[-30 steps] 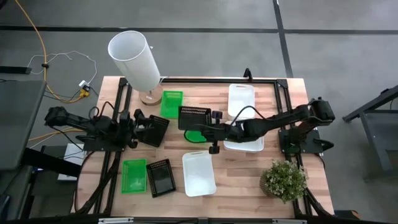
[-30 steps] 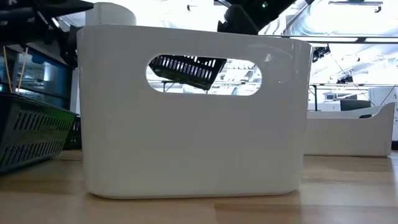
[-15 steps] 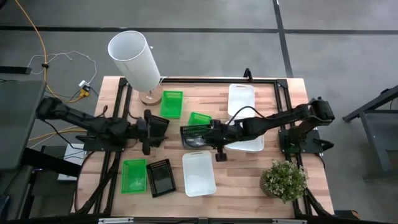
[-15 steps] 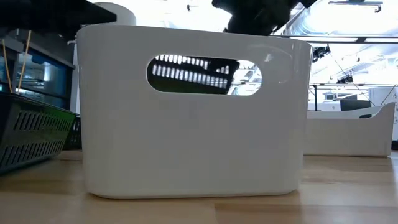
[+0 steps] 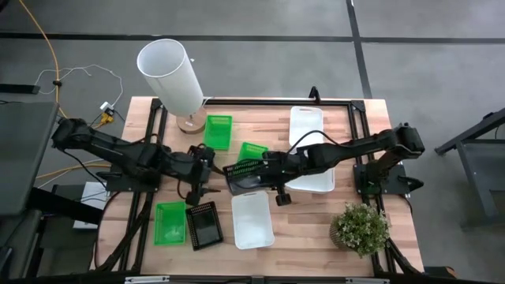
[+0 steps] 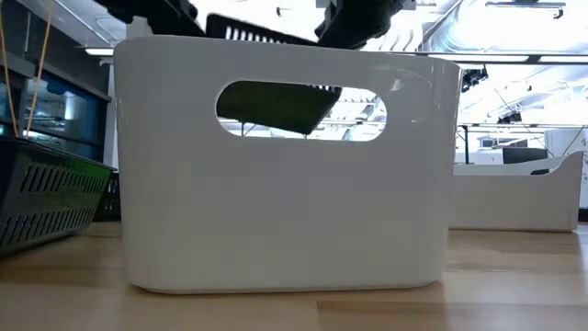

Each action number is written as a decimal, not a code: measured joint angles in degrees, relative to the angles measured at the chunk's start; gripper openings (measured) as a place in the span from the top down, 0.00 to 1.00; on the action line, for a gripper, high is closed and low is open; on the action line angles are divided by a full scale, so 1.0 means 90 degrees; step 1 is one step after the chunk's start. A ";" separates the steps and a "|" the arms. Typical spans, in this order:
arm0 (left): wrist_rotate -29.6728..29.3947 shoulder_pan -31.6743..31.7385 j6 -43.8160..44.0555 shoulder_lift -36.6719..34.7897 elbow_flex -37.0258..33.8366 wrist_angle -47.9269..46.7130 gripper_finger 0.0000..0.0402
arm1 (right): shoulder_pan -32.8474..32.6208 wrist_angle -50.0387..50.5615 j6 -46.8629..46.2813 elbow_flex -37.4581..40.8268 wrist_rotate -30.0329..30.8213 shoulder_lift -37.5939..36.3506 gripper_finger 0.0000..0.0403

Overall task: Stack baskets by color
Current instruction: Stack the top right black bin on the middle black bin

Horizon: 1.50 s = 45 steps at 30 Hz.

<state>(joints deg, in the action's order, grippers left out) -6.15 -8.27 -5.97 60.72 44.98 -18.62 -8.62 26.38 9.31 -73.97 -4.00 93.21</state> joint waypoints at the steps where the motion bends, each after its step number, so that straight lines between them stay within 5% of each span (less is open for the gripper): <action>1: 0.0039 0.0000 -0.0104 0.0105 0.0060 0.0010 0.36 | 0.0000 0.0009 0.0007 0.0000 -0.0087 0.0000 1.00; 14: 0.0022 0.0000 -0.0852 0.1206 0.0126 0.0340 0.41 | 0.0000 -0.0100 0.0140 0.0000 -0.0289 0.0000 1.00; 18: 0.0057 0.0000 -0.0914 0.1227 0.0125 0.0329 0.57 | 0.0000 -0.0101 0.0140 0.0000 -0.0302 0.0000 1.00; 24: 0.0143 -0.0007 -0.1216 0.1170 0.0126 0.0087 0.95 | 0.0007 -0.0032 0.0240 0.0000 -0.0230 0.0000 1.00; 28: 0.0124 0.0000 -0.1219 0.1169 0.0128 -0.0051 0.97 | -0.0002 -0.0059 0.0196 0.0000 0.0102 0.0001 0.97; 37: -0.0558 0.0011 -0.0927 0.1035 0.0184 -0.0926 1.00 | 0.0041 0.0226 -0.0551 0.0004 0.1231 -0.0597 0.63; 45: -0.1178 -0.0061 0.0262 0.0862 0.1176 -0.3455 1.00 | 0.0039 0.1024 -0.0961 0.0233 0.1483 -0.1538 0.39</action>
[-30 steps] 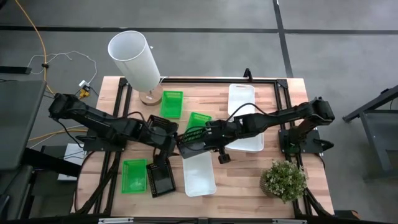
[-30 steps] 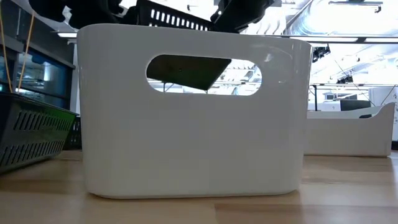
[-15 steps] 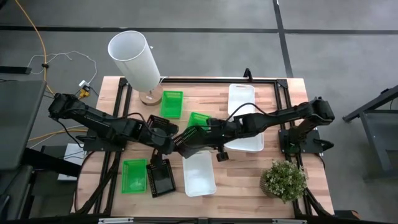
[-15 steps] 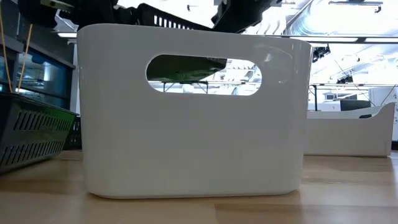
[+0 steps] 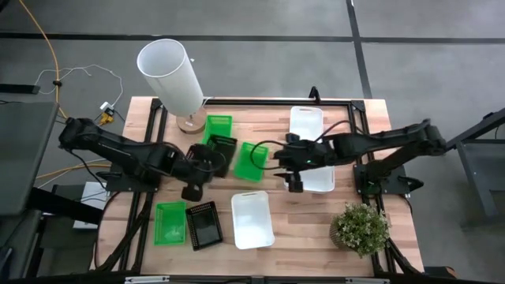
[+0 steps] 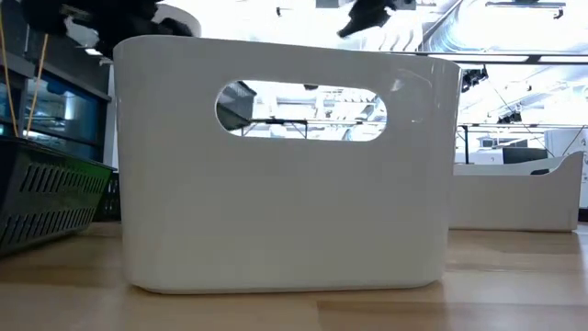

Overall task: Stack baskets by color
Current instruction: Stack the top right black bin on the middle black bin

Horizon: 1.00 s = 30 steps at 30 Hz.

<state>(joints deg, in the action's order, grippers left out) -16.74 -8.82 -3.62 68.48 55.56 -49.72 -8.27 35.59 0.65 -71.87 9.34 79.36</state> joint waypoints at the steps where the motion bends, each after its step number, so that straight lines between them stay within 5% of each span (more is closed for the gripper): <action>1: -0.0113 -0.0055 0.0263 -0.0021 0.0175 -0.0284 1.00 | -0.0003 0.0040 -0.0072 0.0140 0.0048 -0.0123 0.38; 8: -0.0746 -0.0714 0.2016 -0.0122 0.0098 -0.1863 1.00 | -0.0342 -0.0565 -0.0759 0.1784 0.0671 -0.1245 0.37; 16: -0.1137 -0.1386 0.3135 -0.0062 -0.1054 -0.1764 1.00 | -0.0655 -0.1971 -0.1079 0.2977 0.0941 -0.2093 0.37; 30: -0.0302 -0.1425 0.2501 -0.0012 -0.1459 -0.1219 1.00 | -0.0682 -0.2587 -0.0733 0.3057 0.1025 -0.2117 0.37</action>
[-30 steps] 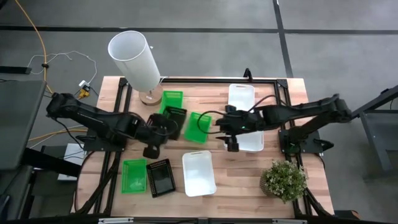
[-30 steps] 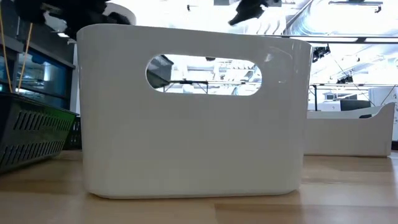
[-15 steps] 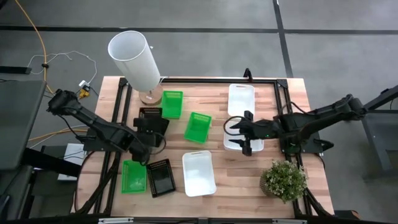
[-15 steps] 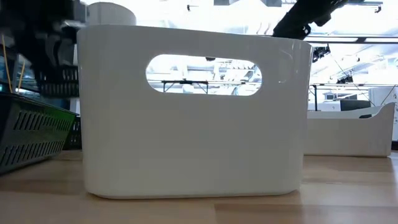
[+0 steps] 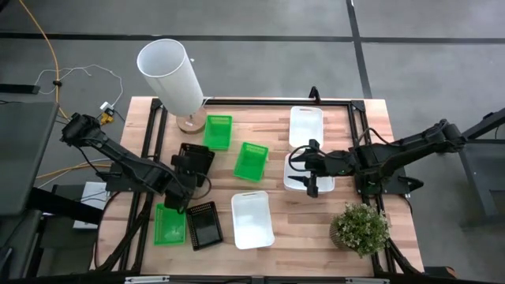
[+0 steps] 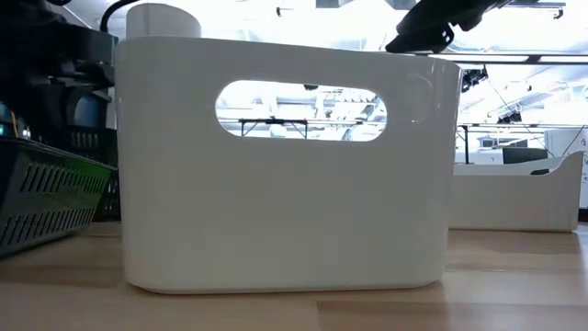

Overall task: Stack baskets by color
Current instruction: Stack the top right black bin on the middle black bin

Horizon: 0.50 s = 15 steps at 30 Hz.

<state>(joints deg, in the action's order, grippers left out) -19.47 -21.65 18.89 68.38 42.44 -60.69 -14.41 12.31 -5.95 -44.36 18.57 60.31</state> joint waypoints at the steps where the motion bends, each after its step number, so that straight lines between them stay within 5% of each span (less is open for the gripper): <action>1: 0.0086 0.0000 -0.0071 0.0000 0.0000 0.0081 1.00 | 0.0000 -0.0007 0.0047 0.0000 -0.0002 0.0000 0.37; 15: 0.0260 0.0000 -0.0169 0.0000 0.0002 0.0199 1.00 | 0.0000 -0.0021 0.0096 0.0000 -0.0005 0.0000 0.37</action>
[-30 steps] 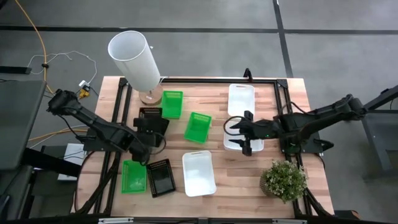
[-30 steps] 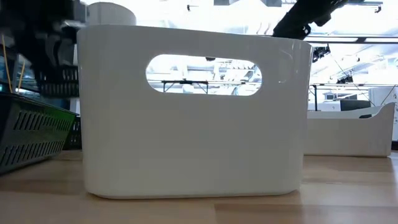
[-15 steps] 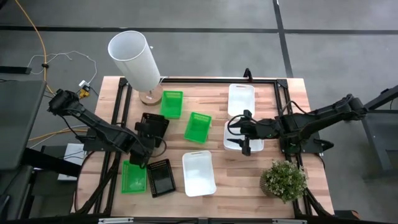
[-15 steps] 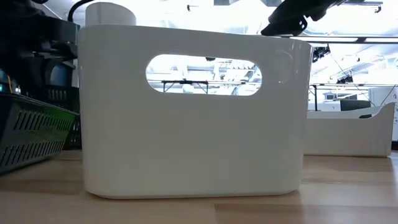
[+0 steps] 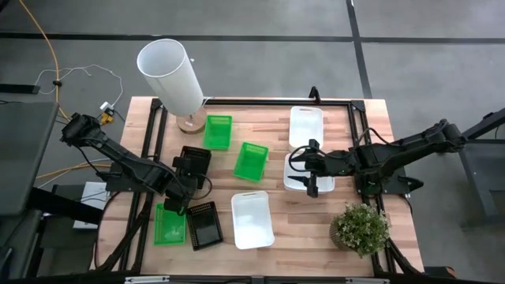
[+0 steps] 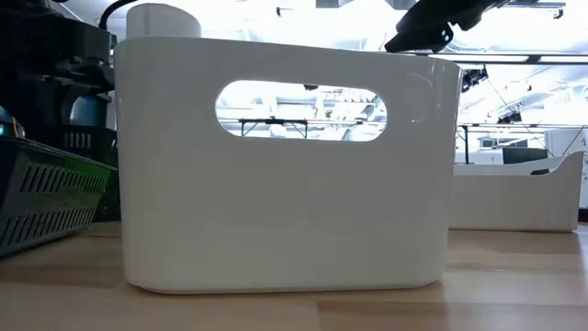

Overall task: Stack baskets by color
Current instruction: Stack the top right black bin on the middle black bin

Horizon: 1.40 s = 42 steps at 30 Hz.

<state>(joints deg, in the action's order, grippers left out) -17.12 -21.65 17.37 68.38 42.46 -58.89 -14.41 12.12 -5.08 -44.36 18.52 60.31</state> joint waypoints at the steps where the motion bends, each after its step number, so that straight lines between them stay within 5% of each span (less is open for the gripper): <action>1: 0.0000 0.0000 0.0000 0.0000 0.0000 0.0000 1.00 | 0.0000 0.0000 0.0000 0.0000 0.0000 0.0000 0.37; 8: 0.0007 0.0000 0.0000 0.0000 0.0000 0.0000 0.91 | 0.0000 0.0000 0.0000 0.0000 -0.0002 0.0000 0.37; 16: 0.0022 0.0005 0.0052 0.0000 0.0057 -0.0053 0.65 | 0.0000 0.0000 0.0002 0.0000 -0.0002 0.0002 0.37; 25: -0.0130 0.0075 0.0674 -0.0005 0.1082 -0.0373 0.50 | 0.0000 -0.0068 0.0009 0.0000 -0.0002 0.0002 0.37; 31: -0.1261 -0.0330 0.2830 -0.0002 0.0939 0.0104 0.57 | 0.0000 -0.0087 0.0019 0.0000 -0.0005 0.0002 0.37; 38: -0.3479 -0.1717 0.6029 -0.0002 0.0259 0.0328 0.94 | 0.0001 -0.0090 0.0114 0.0000 -0.0005 0.0002 0.37; 42: -0.4500 -0.2366 0.7840 0.0206 -0.0165 0.0385 0.99 | 0.0002 -0.0090 0.0114 0.0000 -0.0005 0.0002 0.37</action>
<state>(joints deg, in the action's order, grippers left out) -57.62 -42.95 87.93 70.23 40.97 -55.43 -14.39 11.31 -4.05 -44.36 18.48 60.34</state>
